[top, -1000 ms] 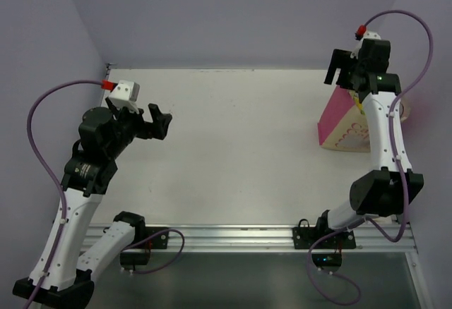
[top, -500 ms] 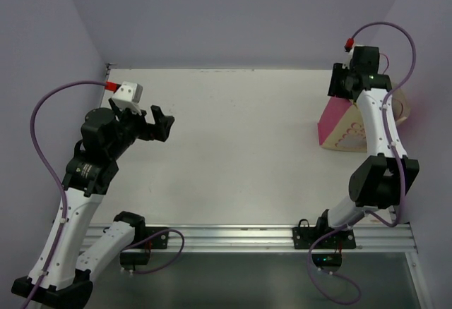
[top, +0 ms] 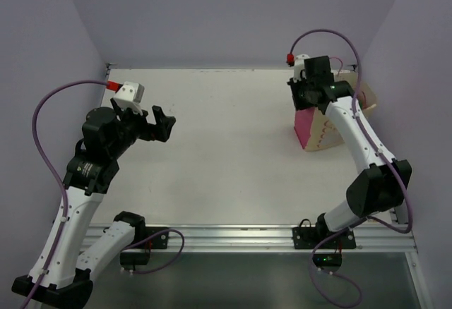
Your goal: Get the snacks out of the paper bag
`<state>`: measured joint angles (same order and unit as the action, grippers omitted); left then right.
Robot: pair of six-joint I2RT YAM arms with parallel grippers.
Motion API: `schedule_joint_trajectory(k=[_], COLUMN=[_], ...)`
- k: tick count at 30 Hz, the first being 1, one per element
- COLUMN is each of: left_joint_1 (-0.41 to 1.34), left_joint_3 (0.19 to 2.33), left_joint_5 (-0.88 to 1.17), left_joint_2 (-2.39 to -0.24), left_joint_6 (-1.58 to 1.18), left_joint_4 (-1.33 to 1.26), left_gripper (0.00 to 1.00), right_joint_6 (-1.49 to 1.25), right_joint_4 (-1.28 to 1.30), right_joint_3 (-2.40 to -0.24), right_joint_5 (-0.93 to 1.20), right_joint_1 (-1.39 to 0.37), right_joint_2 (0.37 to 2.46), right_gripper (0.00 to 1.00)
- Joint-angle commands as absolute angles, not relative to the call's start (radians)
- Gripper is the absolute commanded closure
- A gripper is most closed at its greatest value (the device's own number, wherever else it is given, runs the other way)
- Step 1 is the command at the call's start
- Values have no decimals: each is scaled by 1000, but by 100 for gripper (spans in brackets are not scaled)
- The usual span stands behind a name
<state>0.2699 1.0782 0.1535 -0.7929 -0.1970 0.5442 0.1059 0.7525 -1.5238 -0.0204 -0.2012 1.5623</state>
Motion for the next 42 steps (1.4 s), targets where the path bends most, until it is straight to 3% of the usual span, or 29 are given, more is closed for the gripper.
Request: schedule_joint_trajectory(k=[1, 8, 13, 15, 18, 20, 23, 26, 32, 36, 42], left_joint_1=[276, 276, 276, 276, 276, 276, 276, 276, 276, 276, 276], left_joint_3=[1097, 1117, 1124, 1126, 1129, 1137, 1149, 1158, 1164, 1172, 1175], left_joint_5=[172, 169, 184, 195, 201, 204, 198, 193, 193, 193, 192], left_joint_2=[-785, -785, -792, -795, -799, -802, -807, -813, -825, -833, -833], left_joint_6=[-181, -183, -198, -204, -212, -213, -216, -216, -222, -221, -218], left_joint_4=[549, 561, 560, 558, 558, 561, 563, 569, 572, 580, 594], left_gripper=[0, 0, 0, 0, 0, 0, 0, 0, 0, 0, 0], right_joint_6=[164, 278, 311, 299, 270, 243, 136, -21, -286, -380, -420], right_joint_4=[742, 857, 922, 920, 910, 939, 998, 990, 930, 887, 663], right_joint_3=[-1510, -1476, -1445, -1434, -1436, -1486, -1612, -1686, -1580, -1502, -1364], right_joint_5=[184, 210, 138, 133, 141, 149, 141, -3, -352, -322, -232], right_joint_1=[-349, -610, -681, -684, -684, -684, -684, -683, -672, -591, -480], right_joint_2=[1457, 1379, 1350, 1327, 1295, 1287, 1281, 1240, 1151, 1172, 1215], right_gripper=[100, 100, 100, 96, 75, 50, 23, 1, 1, 2, 24])
